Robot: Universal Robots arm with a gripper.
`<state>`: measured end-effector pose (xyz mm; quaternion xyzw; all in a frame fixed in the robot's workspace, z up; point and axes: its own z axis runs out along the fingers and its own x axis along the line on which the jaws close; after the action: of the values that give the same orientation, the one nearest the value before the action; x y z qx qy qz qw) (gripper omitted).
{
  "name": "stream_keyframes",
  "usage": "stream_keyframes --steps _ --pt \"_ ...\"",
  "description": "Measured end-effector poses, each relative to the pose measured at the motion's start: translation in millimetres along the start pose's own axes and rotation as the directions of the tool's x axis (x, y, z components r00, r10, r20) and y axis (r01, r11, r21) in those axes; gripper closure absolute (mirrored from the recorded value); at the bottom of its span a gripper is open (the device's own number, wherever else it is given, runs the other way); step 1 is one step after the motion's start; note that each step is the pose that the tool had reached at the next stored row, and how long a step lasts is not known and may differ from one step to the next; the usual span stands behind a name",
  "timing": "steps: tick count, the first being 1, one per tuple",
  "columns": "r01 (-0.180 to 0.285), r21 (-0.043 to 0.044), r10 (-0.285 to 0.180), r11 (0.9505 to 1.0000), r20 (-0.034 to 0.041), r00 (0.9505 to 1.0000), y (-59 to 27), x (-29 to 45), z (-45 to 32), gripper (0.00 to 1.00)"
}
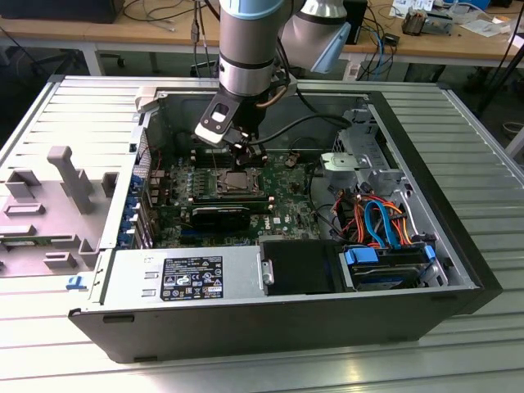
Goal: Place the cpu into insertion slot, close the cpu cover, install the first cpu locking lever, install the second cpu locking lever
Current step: 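Install the first cpu locking lever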
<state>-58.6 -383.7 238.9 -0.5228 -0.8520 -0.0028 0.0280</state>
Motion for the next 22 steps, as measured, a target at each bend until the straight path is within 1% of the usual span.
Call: stream_keyframes --steps 22 --pt "0.032 0.0015 -0.032 0.9995 0.0005 0.9995 0.0 0.0 0.0 0.89"
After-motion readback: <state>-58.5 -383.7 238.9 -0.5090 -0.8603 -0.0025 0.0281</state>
